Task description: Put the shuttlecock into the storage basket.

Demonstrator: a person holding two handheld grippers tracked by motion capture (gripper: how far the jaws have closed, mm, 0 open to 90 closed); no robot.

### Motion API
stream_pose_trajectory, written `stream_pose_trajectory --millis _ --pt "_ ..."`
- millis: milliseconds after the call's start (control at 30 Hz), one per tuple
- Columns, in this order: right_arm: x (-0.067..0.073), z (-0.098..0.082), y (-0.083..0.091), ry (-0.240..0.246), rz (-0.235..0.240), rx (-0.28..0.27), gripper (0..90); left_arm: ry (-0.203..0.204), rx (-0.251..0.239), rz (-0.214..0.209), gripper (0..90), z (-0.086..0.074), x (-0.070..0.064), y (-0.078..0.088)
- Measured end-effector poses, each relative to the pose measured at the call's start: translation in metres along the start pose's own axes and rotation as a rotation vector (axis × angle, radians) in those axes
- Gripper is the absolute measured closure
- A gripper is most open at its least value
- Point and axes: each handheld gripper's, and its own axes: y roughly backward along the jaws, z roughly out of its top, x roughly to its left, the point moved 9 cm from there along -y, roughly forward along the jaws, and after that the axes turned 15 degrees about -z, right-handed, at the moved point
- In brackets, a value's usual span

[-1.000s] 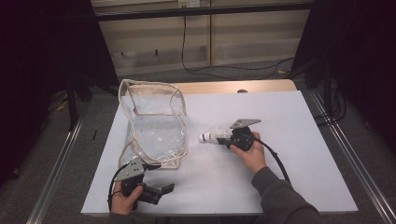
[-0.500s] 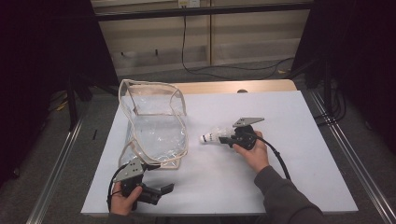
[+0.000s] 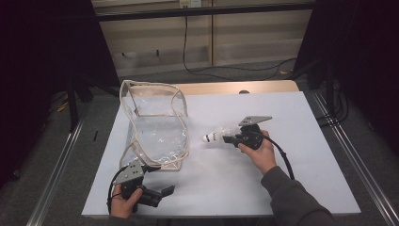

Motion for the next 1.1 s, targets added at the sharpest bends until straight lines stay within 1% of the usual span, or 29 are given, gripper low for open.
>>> stream_pose_trajectory --millis 333,433,600,833,1100 --pt "-0.001 0.011 0.012 -0.006 0.01 -0.016 87.9 0.003 -0.006 0.0 2.4 0.001 0.001 -0.001" --pt "-0.001 0.014 0.015 0.007 0.008 -0.015 87.9 0.003 -0.006 0.0 2.4 0.001 0.001 -0.001" --pt "-0.002 0.019 0.019 0.0 0.014 -0.02 87.9 0.004 -0.006 0.0 2.5 0.001 0.001 -0.001" --pt "0.0 0.026 0.025 0.019 0.018 -0.015 87.9 0.005 -0.008 0.0 2.5 0.002 0.001 -0.001" --pt "0.001 0.042 0.033 0.032 0.021 -0.032 87.9 0.004 -0.008 0.001 2.4 0.002 0.001 -0.001"
